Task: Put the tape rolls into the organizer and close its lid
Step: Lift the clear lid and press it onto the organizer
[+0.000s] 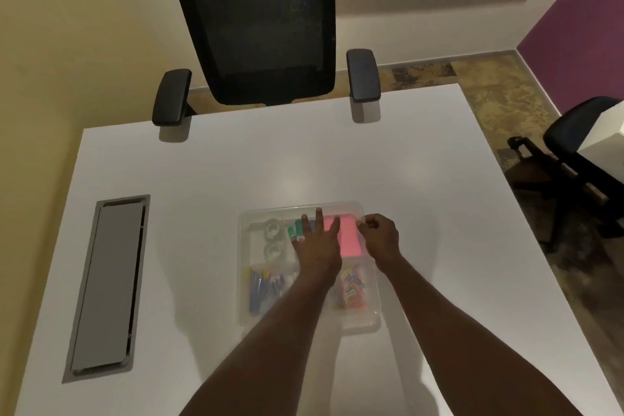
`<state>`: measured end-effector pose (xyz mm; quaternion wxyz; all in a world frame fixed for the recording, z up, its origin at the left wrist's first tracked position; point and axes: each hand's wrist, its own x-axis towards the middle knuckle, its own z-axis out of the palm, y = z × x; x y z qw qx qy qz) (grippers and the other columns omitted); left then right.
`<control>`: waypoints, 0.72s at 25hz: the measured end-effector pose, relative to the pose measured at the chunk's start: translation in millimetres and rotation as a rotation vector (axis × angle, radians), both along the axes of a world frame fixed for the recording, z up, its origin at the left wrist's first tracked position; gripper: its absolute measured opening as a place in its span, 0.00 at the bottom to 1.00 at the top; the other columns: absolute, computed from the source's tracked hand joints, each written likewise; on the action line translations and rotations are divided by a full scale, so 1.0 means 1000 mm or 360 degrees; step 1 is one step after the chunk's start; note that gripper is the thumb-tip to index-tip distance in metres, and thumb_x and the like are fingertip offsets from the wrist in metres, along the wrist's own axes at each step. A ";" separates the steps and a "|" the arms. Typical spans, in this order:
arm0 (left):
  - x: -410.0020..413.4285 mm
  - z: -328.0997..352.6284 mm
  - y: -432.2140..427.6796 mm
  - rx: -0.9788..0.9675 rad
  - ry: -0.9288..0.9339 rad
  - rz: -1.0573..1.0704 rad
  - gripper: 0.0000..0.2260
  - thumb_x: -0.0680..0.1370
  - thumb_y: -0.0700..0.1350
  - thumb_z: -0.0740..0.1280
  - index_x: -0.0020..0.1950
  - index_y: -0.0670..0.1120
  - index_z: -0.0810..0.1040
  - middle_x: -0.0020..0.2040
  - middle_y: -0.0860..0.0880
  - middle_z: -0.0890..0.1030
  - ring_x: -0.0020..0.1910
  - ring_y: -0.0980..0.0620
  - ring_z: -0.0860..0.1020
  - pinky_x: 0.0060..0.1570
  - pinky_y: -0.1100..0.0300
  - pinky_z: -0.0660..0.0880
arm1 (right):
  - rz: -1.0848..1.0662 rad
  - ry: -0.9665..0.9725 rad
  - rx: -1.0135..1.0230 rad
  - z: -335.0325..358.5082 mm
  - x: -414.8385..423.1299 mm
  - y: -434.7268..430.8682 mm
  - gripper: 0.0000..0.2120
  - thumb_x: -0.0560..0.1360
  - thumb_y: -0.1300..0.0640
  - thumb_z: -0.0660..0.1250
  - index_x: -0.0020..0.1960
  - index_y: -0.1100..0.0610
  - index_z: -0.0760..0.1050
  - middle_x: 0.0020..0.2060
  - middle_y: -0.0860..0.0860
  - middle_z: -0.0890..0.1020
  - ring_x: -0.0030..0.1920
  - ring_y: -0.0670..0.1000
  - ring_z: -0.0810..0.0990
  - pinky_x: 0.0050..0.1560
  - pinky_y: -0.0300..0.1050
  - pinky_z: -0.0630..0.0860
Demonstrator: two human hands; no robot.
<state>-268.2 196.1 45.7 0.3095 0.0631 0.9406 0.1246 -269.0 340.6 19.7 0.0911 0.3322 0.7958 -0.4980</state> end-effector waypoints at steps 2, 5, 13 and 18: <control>0.003 0.005 0.008 -0.0001 -0.0076 -0.0031 0.41 0.83 0.37 0.66 0.88 0.57 0.47 0.88 0.48 0.36 0.86 0.36 0.36 0.79 0.26 0.54 | -0.0056 0.0013 -0.0054 0.003 0.033 0.002 0.09 0.78 0.58 0.71 0.53 0.63 0.82 0.47 0.58 0.86 0.49 0.57 0.83 0.49 0.47 0.78; 0.001 0.011 0.007 0.0047 -0.0192 0.0002 0.50 0.78 0.51 0.77 0.88 0.57 0.44 0.87 0.49 0.33 0.86 0.36 0.34 0.77 0.23 0.54 | -0.0115 0.0036 -0.0109 0.001 0.085 -0.002 0.08 0.78 0.58 0.71 0.49 0.64 0.83 0.43 0.59 0.86 0.47 0.59 0.84 0.52 0.53 0.80; 0.011 0.009 0.013 -0.0022 -0.0098 0.0125 0.53 0.75 0.53 0.79 0.87 0.59 0.43 0.87 0.50 0.34 0.87 0.38 0.35 0.79 0.25 0.55 | -0.0472 0.0030 -0.0383 -0.008 0.177 -0.015 0.08 0.78 0.58 0.71 0.52 0.62 0.84 0.42 0.58 0.86 0.41 0.57 0.83 0.50 0.56 0.83; 0.011 0.012 0.014 -0.0034 -0.0095 0.0153 0.53 0.76 0.54 0.78 0.88 0.57 0.43 0.87 0.48 0.34 0.86 0.37 0.35 0.80 0.26 0.53 | -0.0667 0.0077 -0.0680 -0.013 0.181 -0.012 0.12 0.78 0.62 0.71 0.58 0.68 0.82 0.47 0.64 0.86 0.44 0.56 0.83 0.58 0.57 0.82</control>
